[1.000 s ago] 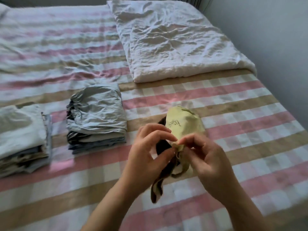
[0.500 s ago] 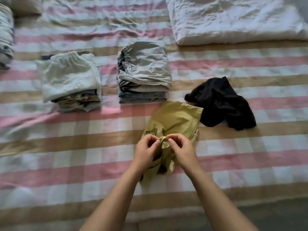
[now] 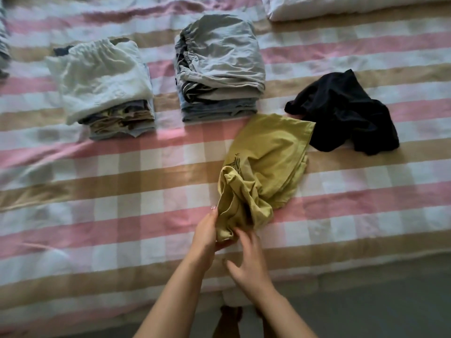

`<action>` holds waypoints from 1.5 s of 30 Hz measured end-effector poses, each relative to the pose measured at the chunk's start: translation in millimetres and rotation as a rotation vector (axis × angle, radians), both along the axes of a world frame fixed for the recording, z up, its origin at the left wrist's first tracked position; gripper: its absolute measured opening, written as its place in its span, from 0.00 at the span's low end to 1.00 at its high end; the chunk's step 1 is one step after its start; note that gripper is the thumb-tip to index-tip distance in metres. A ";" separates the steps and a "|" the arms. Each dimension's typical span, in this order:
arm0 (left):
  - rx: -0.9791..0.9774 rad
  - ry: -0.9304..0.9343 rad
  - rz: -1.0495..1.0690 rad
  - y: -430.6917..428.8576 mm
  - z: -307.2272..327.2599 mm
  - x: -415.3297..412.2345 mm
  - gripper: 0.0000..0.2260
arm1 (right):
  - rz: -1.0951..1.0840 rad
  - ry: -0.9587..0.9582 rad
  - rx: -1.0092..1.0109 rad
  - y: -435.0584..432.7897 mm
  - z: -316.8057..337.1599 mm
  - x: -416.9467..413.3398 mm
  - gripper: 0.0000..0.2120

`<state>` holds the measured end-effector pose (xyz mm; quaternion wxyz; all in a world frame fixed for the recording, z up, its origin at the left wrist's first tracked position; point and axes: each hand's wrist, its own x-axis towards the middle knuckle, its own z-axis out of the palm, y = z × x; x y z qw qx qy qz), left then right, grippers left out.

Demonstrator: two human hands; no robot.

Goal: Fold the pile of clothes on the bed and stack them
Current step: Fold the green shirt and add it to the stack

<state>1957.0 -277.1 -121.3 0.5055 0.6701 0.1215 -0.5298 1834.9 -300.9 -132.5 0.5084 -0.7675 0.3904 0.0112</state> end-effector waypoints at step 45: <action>-0.496 -1.030 -0.982 -163.0 43.5 -21.4 0.24 | -0.479 -0.291 0.219 -184.9 27.8 -44.8 0.12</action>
